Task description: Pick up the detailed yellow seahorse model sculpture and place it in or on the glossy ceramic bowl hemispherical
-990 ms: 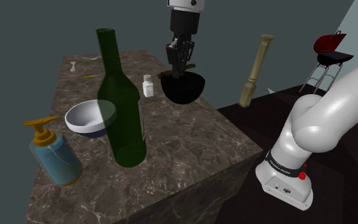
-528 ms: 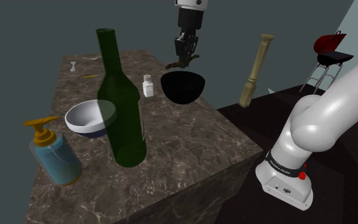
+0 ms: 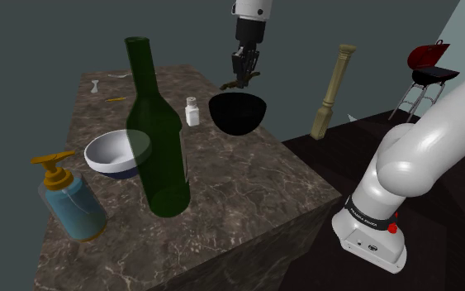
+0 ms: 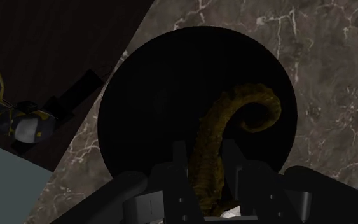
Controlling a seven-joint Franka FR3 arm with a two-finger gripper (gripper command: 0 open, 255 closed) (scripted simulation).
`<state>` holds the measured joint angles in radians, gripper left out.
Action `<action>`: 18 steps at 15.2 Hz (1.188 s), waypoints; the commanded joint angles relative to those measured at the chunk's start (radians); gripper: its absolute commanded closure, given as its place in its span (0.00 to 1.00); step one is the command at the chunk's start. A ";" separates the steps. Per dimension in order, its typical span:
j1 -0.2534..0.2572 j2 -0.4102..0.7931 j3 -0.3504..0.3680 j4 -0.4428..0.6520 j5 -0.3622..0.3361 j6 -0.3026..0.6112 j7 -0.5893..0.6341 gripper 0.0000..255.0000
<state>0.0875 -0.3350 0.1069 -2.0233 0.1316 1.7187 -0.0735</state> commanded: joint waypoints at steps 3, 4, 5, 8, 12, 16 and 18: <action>0.000 -0.005 0.000 -0.060 0.002 0.054 -0.008 1.00; 0.000 -0.006 0.001 -0.074 0.002 0.068 -0.009 1.00; 0.000 -0.006 0.001 -0.087 0.003 0.081 -0.010 1.00; 0.001 -0.006 0.003 -0.127 0.005 0.121 -0.014 1.00; 0.001 -0.005 0.003 -0.142 0.005 0.137 -0.015 1.00; 0.001 -0.005 0.003 -0.142 0.005 0.137 -0.015 1.00; 0.001 -0.005 0.003 -0.142 0.005 0.137 -0.015 0.00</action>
<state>0.0888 -0.3399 0.1101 -2.1655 0.1370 1.8557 -0.0886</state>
